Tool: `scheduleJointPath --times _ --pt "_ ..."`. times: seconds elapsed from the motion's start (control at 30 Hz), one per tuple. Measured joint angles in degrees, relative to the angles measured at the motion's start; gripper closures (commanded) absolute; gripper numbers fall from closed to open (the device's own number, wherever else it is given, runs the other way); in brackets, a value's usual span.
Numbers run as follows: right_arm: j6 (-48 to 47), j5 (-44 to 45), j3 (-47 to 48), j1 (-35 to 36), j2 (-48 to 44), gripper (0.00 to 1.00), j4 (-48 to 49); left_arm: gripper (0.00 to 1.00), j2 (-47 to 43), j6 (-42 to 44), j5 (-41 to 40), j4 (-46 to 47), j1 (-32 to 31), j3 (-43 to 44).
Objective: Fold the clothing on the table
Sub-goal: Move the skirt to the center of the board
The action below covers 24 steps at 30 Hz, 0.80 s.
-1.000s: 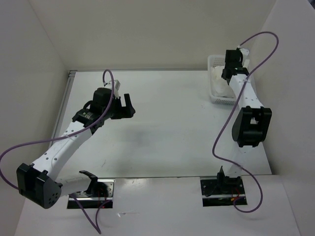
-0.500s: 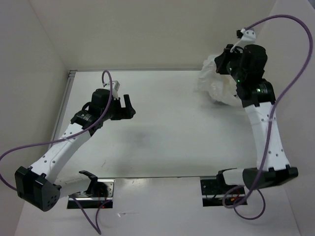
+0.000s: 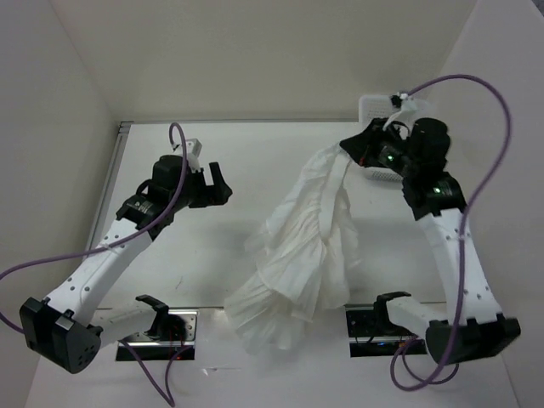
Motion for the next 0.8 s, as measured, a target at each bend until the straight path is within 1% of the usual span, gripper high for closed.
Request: scheduleJointPath --times 0.07,0.1,0.17,0.23,0.27,0.33,0.37,0.4,0.5,0.57,0.63,0.73,0.8 --pt "1.62 4.72 -4.92 0.11 4.81 0.49 0.09 0.01 -0.31 -0.02 -0.2 0.02 0.0 0.0" --pt "2.47 7.21 -6.91 0.09 7.3 0.47 -0.31 0.01 -0.42 0.0 -0.17 0.04 0.0 0.0" --pt "3.15 12.35 -9.88 0.02 12.24 0.47 -2.16 0.01 -0.57 0.0 0.74 0.11 0.0 -0.07" --pt "3.61 15.63 -11.43 0.11 14.53 0.47 -3.89 0.01 -1.18 -0.04 3.74 1.2 -0.02 -0.96" --pt "3.8 16.96 -11.89 0.28 14.53 0.47 -4.63 0.01 -1.44 -0.04 4.59 1.44 -0.07 -1.31" --pt "4.11 19.56 -12.04 0.76 12.72 0.45 -5.09 0.04 -2.45 -0.02 7.56 2.27 -0.9 -2.97" --pt "4.17 21.27 -12.04 1.22 10.54 0.45 -4.98 0.11 -2.82 0.0 8.74 2.23 -1.77 -3.5" --pt "4.15 22.03 -12.02 1.46 9.11 0.45 -5.03 0.13 -3.02 0.02 9.92 2.29 -2.6 -3.98" --pt "3.87 23.85 -11.82 1.75 5.03 0.45 -5.25 0.19 -3.39 0.26 13.49 2.67 -6.8 -5.35" --pt "3.65 24.48 -12.44 1.75 3.78 0.45 -5.29 0.19 -3.17 0.09 15.04 3.48 -10.78 -6.32" --pt "3.61 24.83 -15.28 1.75 3.21 0.45 -5.01 0.19 -1.49 -0.28 14.86 4.79 -15.72 -6.51" --pt "4.0 25.09 -20.79 1.75 3.65 0.45 -5.55 0.19 4.83 -1.53 13.18 7.48 -21.62 -5.33" --pt "4.42 24.96 -23.63 1.75 4.2 0.45 -6.4 0.23 11.54 -2.62 10.62 9.14 -24.52 -3.13"
